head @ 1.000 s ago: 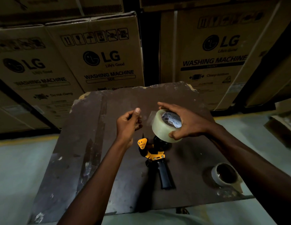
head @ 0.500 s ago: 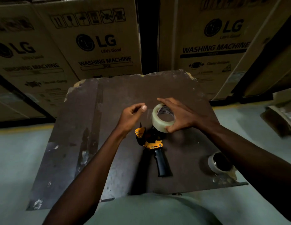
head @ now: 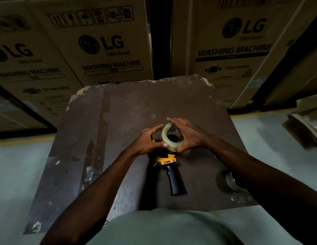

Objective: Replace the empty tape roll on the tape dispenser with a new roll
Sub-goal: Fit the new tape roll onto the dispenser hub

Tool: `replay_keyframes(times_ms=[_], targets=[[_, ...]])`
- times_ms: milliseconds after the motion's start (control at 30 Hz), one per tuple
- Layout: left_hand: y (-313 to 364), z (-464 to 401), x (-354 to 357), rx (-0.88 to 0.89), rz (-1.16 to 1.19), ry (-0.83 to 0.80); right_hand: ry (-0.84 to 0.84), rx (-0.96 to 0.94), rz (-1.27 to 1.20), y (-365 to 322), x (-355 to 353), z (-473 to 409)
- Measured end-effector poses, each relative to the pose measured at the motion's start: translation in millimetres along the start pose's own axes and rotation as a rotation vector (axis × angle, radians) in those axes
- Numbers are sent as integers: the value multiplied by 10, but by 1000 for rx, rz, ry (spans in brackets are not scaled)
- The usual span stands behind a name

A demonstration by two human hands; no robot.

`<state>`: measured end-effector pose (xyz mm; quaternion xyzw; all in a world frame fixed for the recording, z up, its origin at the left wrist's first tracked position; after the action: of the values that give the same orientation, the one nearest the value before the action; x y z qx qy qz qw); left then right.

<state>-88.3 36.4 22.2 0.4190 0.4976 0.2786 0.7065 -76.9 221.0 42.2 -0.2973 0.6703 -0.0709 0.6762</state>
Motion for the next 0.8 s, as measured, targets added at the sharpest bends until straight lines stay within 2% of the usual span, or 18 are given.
replay_keyframes(times_ms=[133, 333, 800], targets=[[-106, -52, 37, 45, -38, 16, -17, 14, 22, 35, 98, -6], [-305, -104, 36, -1, -79, 33, -45, 35, 31, 87, 244, -55], [-483, -199, 35, 4, -100, -32, -77, 81, 13, 158, 434, -131]])
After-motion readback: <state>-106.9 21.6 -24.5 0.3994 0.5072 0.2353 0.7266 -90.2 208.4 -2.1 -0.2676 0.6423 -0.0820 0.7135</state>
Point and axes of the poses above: each hand's wrist, its own z-axis away from the middle knuckle, its own x-axis out of the palm, y = z × x, the point moved 5 cm from there along -z, towards the middle knuckle, and after that the axes turned 14 degrees about y, right-handed, at the moved point
